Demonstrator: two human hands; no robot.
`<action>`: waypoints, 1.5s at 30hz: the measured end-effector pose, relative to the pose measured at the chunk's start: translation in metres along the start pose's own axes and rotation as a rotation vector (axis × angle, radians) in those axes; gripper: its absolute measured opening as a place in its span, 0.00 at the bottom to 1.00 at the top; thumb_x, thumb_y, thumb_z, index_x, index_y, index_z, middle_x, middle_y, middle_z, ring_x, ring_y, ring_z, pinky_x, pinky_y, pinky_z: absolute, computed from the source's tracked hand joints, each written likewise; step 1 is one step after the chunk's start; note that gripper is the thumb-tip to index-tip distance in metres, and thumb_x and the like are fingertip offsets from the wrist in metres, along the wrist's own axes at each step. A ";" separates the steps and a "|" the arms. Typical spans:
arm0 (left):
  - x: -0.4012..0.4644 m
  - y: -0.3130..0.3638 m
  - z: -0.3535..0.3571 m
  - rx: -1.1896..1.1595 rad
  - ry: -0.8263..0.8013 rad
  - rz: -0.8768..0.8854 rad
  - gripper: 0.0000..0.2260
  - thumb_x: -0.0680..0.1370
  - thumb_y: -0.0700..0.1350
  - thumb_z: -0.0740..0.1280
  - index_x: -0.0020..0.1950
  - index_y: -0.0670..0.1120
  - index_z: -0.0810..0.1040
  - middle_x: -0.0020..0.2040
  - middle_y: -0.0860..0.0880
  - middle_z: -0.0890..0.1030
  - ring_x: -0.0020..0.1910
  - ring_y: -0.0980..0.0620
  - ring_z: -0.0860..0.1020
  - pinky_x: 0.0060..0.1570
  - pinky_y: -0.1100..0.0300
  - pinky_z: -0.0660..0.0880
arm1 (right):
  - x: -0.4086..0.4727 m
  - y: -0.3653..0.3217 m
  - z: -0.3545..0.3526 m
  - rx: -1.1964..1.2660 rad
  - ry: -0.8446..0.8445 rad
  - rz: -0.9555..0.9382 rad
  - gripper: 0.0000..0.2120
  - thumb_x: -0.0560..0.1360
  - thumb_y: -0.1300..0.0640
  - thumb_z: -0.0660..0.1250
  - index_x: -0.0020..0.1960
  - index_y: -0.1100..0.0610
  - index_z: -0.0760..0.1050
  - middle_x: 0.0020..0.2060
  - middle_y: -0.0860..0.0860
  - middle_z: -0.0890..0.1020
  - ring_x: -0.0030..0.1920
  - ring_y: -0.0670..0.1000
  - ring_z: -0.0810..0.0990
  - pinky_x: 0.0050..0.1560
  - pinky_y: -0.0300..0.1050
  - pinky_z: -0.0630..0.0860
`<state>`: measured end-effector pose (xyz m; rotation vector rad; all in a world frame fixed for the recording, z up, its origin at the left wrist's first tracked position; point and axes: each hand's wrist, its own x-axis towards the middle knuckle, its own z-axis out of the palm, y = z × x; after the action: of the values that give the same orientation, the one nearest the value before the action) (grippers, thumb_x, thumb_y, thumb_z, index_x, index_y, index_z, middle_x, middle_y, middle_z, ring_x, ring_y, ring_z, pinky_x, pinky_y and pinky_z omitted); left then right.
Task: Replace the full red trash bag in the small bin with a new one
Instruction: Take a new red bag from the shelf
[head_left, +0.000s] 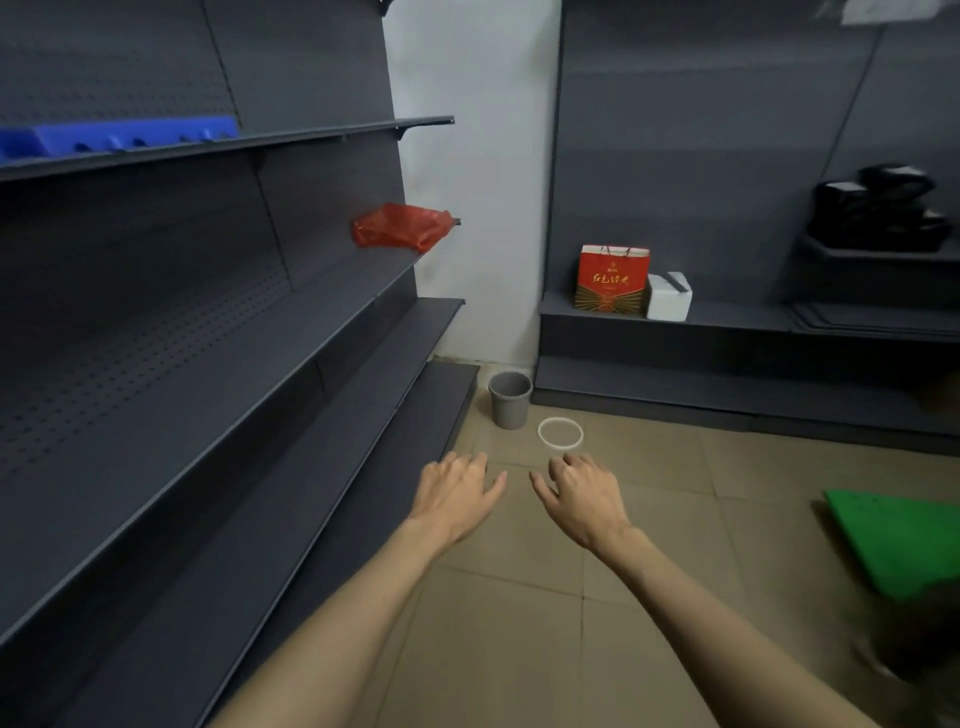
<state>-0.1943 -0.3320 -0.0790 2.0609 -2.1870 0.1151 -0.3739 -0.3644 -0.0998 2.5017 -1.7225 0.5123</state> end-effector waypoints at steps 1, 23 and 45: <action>0.019 -0.007 0.001 -0.004 0.005 0.007 0.21 0.82 0.60 0.52 0.56 0.46 0.76 0.54 0.45 0.82 0.54 0.46 0.77 0.49 0.51 0.71 | 0.018 0.002 0.003 -0.009 0.001 0.005 0.20 0.79 0.44 0.59 0.42 0.58 0.77 0.41 0.57 0.82 0.46 0.60 0.80 0.40 0.50 0.74; 0.399 -0.128 0.020 -0.038 0.084 0.033 0.21 0.81 0.60 0.54 0.52 0.46 0.77 0.51 0.46 0.80 0.51 0.46 0.78 0.48 0.51 0.74 | 0.398 0.060 0.073 -0.025 -0.007 0.108 0.23 0.79 0.40 0.52 0.52 0.57 0.75 0.49 0.55 0.80 0.51 0.57 0.77 0.49 0.52 0.74; 0.799 -0.191 0.053 0.037 0.057 -0.091 0.21 0.81 0.58 0.54 0.58 0.44 0.77 0.57 0.44 0.80 0.56 0.44 0.77 0.51 0.51 0.72 | 0.800 0.170 0.164 0.012 -0.047 -0.077 0.23 0.80 0.42 0.53 0.54 0.58 0.76 0.51 0.57 0.80 0.52 0.57 0.78 0.49 0.51 0.75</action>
<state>-0.0512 -1.1404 -0.0186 2.1453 -2.0699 0.2033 -0.2350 -1.1840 -0.0343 2.5967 -1.6352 0.4626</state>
